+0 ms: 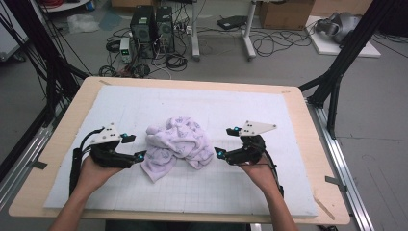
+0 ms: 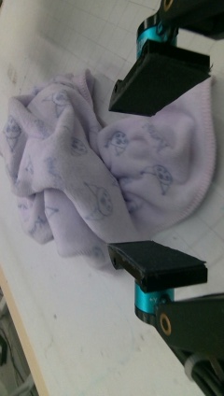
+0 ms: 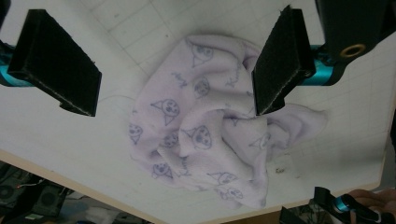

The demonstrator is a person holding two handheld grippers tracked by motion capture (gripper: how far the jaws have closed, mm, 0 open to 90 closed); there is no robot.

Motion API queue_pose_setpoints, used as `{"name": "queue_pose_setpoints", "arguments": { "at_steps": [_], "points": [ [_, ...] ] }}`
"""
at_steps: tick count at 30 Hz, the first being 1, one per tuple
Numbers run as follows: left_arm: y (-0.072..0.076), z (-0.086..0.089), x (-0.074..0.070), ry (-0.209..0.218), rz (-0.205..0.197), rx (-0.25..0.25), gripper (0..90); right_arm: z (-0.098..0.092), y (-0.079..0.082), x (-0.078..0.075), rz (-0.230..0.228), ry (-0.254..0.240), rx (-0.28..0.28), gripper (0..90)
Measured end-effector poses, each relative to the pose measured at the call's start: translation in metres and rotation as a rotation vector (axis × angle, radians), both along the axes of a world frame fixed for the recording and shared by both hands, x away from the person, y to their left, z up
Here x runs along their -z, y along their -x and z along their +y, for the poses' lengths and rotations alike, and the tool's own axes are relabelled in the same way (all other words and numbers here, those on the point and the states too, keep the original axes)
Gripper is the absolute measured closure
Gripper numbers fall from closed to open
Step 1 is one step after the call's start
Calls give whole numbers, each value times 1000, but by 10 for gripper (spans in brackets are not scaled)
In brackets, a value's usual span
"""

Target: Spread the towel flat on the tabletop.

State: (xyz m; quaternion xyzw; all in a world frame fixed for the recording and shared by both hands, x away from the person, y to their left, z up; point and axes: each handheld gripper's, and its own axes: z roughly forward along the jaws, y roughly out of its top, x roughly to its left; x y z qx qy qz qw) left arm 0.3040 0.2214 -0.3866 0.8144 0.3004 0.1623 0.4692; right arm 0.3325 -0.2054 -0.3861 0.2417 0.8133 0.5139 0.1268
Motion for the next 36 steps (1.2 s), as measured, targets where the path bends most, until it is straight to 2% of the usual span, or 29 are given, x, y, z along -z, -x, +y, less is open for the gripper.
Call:
{"name": "queue_pose_setpoints", "arguments": {
  "at_steps": [3,4,6,9,10,13,14,15,16,17,18,19,20,21,22,26,29,30,31,32,33,34,35,36],
  "points": [
    [-9,-13,4,-1,14,19,300,8,-4,2,10,10,-15,171],
    [-14,-21,7,1,24,33,330,16,-8,5,27,24,-34,195],
    [-17,-25,10,-7,21,46,406,23,-12,9,43,37,-46,228],
    [-23,-35,18,-28,36,64,449,29,-15,14,55,43,-67,273],
    [-27,-41,25,-57,52,73,466,37,-19,19,81,52,-89,330],
    [-30,-44,30,-75,72,77,486,44,-21,25,93,61,-105,377],
    [-33,-47,35,-100,84,88,525,51,-24,31,115,81,-120,423],
    [-33,-47,35,-100,84,88,543,51,-24,31,115,81,-120,423],
    [-35,-49,40,-127,99,92,568,58,-25,38,131,111,-125,465],
    [-35,-49,40,-127,99,92,590,58,-25,38,131,111,-125,465],
    [-35,-50,42,-138,105,92,619,65,-27,45,150,142,-138,538],
    [-36,-51,43,-148,106,93,619,65,-27,45,150,142,-138,538],
    [-36,-52,44,-152,106,92,706,72,-27,51,156,165,-154,619],
    [-36,-52,44,-157,105,92,706,72,-27,51,156,165,-154,619],
    [-36,-51,44,-159,110,101,782,75,-27,51,142,180,-158,687],
    [-33,-48,39,-150,106,105,828,70,-25,45,118,188,-165,771],
    [-27,-45,31,-131,95,113,834,64,-24,40,103,175,-165,780],
    [-23,-42,25,-120,88,116,836,58,-23,33,92,170,-162,784],
    [-23,-42,25,-120,88,116,837,58,-23,33,92,170,-162,784],
    [-19,-39,17,-98,73,122,837,51,-22,23,72,157,-161,788],
    [-19,-39,17,-98,73,122,837,51,-22,23,72,157,-161,788],
    [-14,-36,7,-80,55,122,838,46,-22,14,58,157,-165,790],
    [-14,-36,7,-80,55,122,838,44,-21,7,49,160,-168,793],
    [-9,-35,-1,-66,41,127,838,42,-20,3,37,160,-168,795]
  ]
}}
